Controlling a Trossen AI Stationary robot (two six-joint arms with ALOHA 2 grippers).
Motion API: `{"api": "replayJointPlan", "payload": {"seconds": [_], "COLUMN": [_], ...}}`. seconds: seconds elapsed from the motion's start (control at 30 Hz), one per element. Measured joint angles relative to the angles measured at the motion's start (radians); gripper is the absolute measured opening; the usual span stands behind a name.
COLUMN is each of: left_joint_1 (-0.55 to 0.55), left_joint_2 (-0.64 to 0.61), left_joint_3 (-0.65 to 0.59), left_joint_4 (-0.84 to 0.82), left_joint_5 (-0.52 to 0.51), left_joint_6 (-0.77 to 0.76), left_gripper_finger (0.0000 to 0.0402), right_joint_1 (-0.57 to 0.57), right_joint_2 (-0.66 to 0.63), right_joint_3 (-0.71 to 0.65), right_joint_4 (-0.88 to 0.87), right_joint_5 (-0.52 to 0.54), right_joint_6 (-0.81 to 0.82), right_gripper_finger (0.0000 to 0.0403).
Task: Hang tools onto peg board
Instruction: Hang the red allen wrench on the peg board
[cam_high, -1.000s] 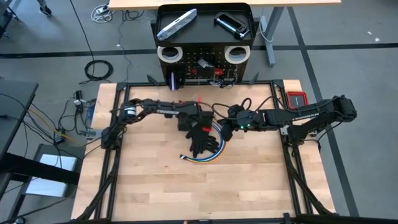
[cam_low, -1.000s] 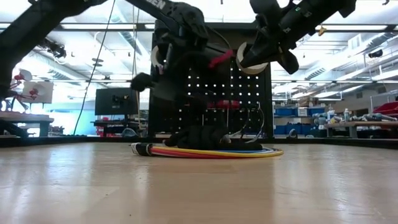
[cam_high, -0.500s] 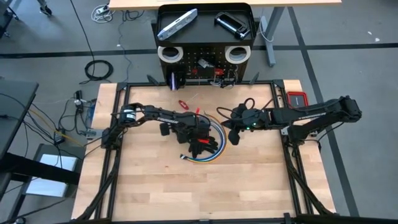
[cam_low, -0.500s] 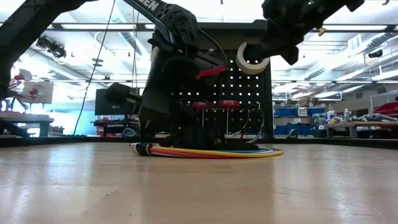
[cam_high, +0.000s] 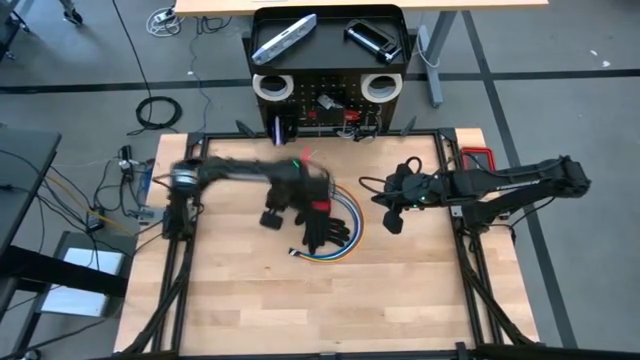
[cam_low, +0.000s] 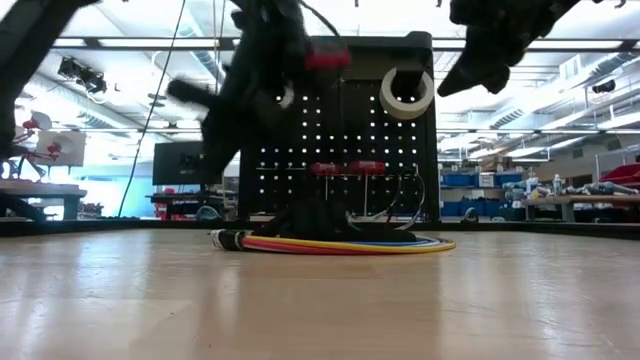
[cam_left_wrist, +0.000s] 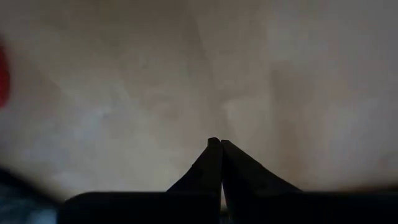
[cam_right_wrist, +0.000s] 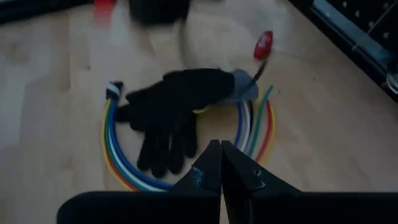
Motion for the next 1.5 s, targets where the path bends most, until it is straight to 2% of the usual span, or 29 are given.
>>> {"api": "replayJointPlan", "payload": {"seconds": [0.07,0.13,0.27,0.43,0.5,0.6,0.67,0.83,1.0,1.13,1.23,1.3,1.37,1.5], "left_joint_1": [0.051,0.104,0.18,0.207,0.199,0.176,0.156,0.108,0.081,0.039,0.052,0.103,0.169,0.25], "left_joint_2": [-0.096,-0.205,-0.413,-0.608,-0.649,-0.683,-0.685,-0.684,-0.724,-0.736,-0.703,-0.671,-0.615,-0.485], "left_joint_3": [-0.017,-0.062,-0.236,-0.512,-0.605,-0.708,-0.755,-0.884,-1.057,-1.201,-1.274,-1.288,-1.274,-1.228], "left_joint_4": [0.082,0.237,0.515,0.762,0.857,0.98,1.071,1.306,1.635,1.911,1.981,1.97,1.986,2.11], "left_joint_5": [0.112,0.173,0.15,0.15,0.16,0.21,0.208,0.074,-0.105,-0.332,-0.486,-0.51,-0.483,-0.452], "left_joint_6": [-0.088,-0.214,-0.434,-0.601,-0.632,-0.586,-0.566,-0.469,-0.522,-0.554,-0.554,-0.566,-0.572,-0.465], "left_gripper_finger": [0.0012,0.0012,0.0012,0.0012,0.0012,0.0012,0.0012,0.0012,0.0012,0.0011,0.0008,0.0004,0.0003,0.0002], "right_joint_1": [0.003,0.007,0.023,0.044,0.045,0.045,0.045,0.044,0.044,0.043,0.036,0.025,0.012,-0.015], "right_joint_2": [-0.006,-0.009,-0.005,-0.006,-0.005,-0.004,-0.004,-0.005,-0.005,-0.004,-0.004,-0.004,-0.004,-0.004], "right_joint_3": [0.0,-0.001,-0.006,-0.049,-0.065,-0.077,-0.078,-0.079,-0.079,-0.079,-0.079,-0.079,-0.079,-0.079], "right_joint_4": [-0.028,-0.059,-0.062,-0.038,-0.025,-0.022,-0.009,0.006,-0.005,-0.012,-0.012,0.005,0.022,0.045], "right_joint_5": [0.001,0.004,0.027,0.082,0.087,0.089,0.089,0.09,0.09,0.09,0.094,0.103,0.126,0.19], "right_joint_6": [0.007,0.028,0.042,0.049,0.053,0.053,0.052,0.057,0.096,0.103,0.099,0.084,0.064,0.036], "right_gripper_finger": [0.0014,0.0014,0.0015,0.0016,0.0016,0.0017,0.0017,0.0016,0.0018,0.002,0.0016,0.0014,0.0014,0.0016]}}
